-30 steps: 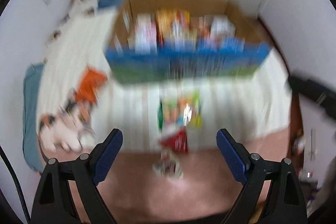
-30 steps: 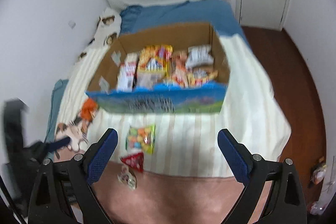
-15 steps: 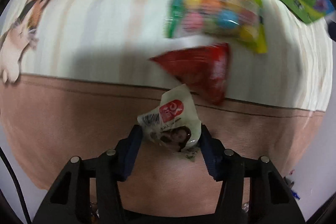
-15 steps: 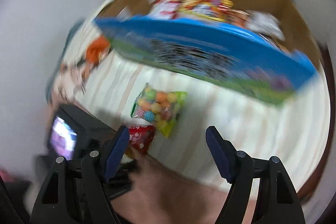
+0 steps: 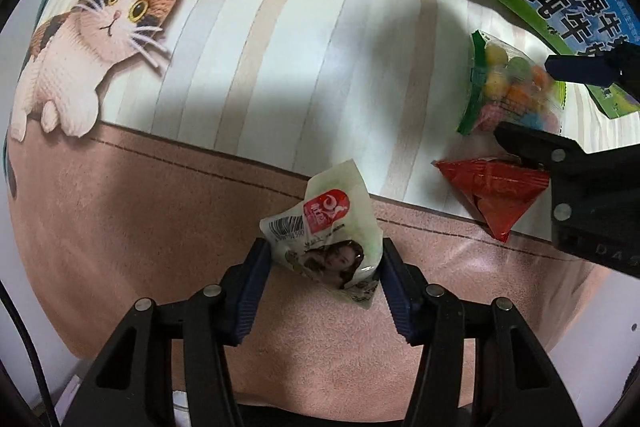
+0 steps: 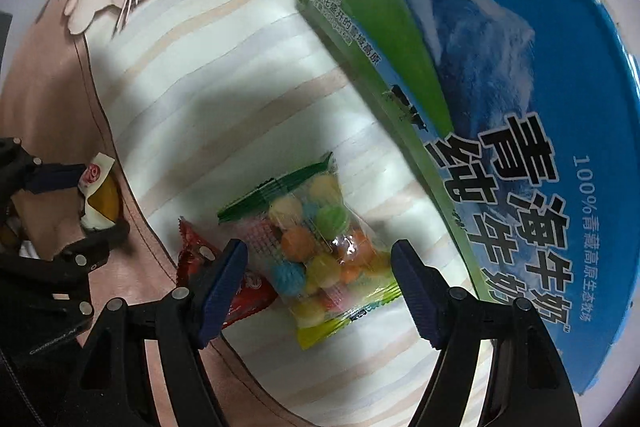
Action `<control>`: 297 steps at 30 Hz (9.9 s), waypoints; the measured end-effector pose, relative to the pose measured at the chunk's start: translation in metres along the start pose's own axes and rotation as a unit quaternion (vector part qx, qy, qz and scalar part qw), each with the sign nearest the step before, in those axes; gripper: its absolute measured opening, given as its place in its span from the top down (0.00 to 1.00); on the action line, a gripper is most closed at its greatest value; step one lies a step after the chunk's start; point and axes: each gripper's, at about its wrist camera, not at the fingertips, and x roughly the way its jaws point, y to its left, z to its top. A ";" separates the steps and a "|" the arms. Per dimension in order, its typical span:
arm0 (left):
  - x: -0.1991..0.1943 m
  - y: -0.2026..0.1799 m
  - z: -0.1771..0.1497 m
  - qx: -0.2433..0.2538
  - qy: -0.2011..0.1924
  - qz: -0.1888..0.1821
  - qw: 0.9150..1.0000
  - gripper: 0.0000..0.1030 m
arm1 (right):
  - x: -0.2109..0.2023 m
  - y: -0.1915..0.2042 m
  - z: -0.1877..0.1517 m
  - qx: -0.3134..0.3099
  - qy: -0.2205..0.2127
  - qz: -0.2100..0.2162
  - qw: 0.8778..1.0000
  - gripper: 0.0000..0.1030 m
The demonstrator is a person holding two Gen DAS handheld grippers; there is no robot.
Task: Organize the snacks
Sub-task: 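Grasp the white girl-print packet with left tool while right grasps colorful candy bag, then carry both packets into the box and open both tools, then grasp the orange chip bag with left tool while right grasps red candy packet, then carry both bags into the box and open both tools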
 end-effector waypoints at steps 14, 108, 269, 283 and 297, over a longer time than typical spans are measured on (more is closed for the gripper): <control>-0.015 -0.037 0.011 0.097 -0.005 0.003 0.995 0.50 | -0.002 -0.062 -0.124 0.413 0.013 0.169 0.895 0.41; -0.088 -0.137 0.326 0.134 -0.061 0.037 0.988 0.15 | -0.045 -0.302 -0.055 0.503 -0.065 0.075 0.859 0.06; -0.198 -0.124 0.090 0.186 -0.157 -0.086 0.966 0.53 | -0.164 -0.098 -0.160 0.448 -0.224 0.149 0.853 0.57; -0.170 -0.160 0.247 0.173 -0.108 -0.017 0.979 0.52 | -0.167 -0.232 -0.086 0.448 -0.238 0.125 0.853 0.56; -0.079 -0.153 0.307 0.125 0.013 0.015 0.992 0.52 | -0.067 -0.304 -0.025 0.459 -0.100 0.161 0.868 0.56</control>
